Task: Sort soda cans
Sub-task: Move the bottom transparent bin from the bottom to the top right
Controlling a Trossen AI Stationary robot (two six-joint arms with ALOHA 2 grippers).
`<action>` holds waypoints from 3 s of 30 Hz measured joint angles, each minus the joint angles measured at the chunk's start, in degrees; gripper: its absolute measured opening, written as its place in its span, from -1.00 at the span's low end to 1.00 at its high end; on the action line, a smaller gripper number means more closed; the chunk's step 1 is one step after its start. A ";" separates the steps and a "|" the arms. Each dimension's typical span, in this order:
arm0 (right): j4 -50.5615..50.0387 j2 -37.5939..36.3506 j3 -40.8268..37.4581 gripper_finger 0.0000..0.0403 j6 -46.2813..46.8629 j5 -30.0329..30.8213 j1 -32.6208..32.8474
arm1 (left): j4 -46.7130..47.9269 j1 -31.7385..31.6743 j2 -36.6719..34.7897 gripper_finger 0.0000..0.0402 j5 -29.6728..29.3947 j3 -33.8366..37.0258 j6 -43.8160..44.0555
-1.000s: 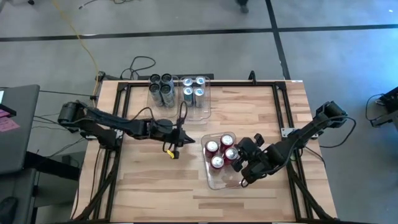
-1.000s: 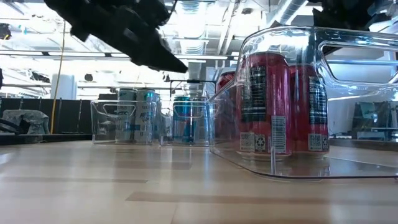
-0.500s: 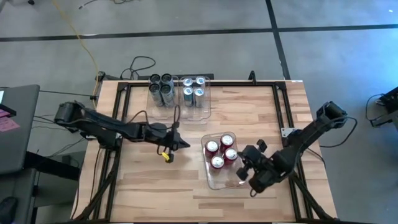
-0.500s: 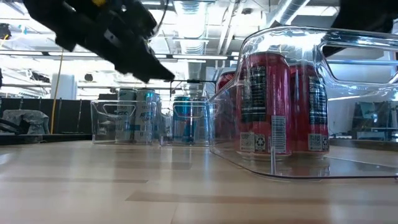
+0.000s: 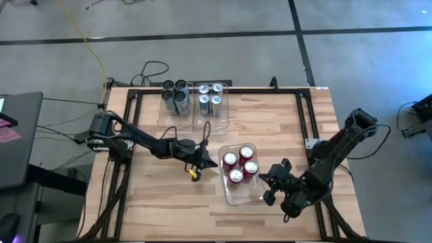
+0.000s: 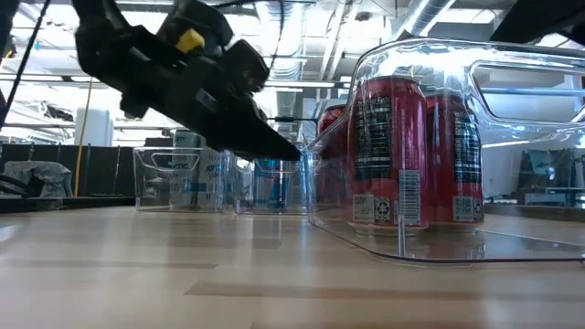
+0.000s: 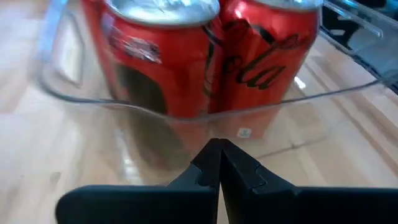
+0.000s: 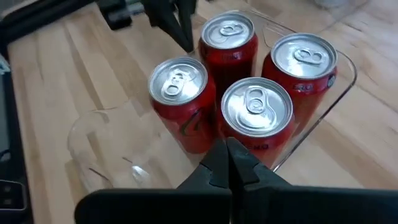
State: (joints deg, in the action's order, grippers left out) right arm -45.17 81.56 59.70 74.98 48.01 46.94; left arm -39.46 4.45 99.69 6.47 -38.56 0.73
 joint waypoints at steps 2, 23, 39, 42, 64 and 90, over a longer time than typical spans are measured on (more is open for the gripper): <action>0.56 0.00 0.00 -1.00 0.02 -0.18 0.92 | -0.02 0.00 2.35 -1.00 1.28 -1.71 -0.01; 18.60 0.24 0.00 -1.00 -6.24 -4.78 9.52 | 3.20 -1.97 6.65 -1.00 1.45 -8.54 -3.56; 21.97 0.24 1.45 -0.54 -14.27 -13.71 2.35 | 25.88 -1.03 -14.32 -1.00 -2.47 -6.94 -7.44; 21.63 0.27 1.49 -0.24 -16.99 -15.01 0.96 | 25.75 0.14 -18.92 -1.00 -4.82 -3.95 -7.06; 31.98 9.70 0.94 -0.86 -20.03 -18.15 5.82 | 26.25 2.29 -28.15 -1.00 -11.05 5.30 -4.74; 37.92 23.67 3.26 -1.00 -13.35 -19.43 5.62 | 25.55 2.32 -28.15 -1.00 -11.03 5.23 -4.71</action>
State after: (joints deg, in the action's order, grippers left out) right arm -7.24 105.23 62.96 61.63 28.58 52.56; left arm -13.91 6.76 71.55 -4.56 -33.32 -3.98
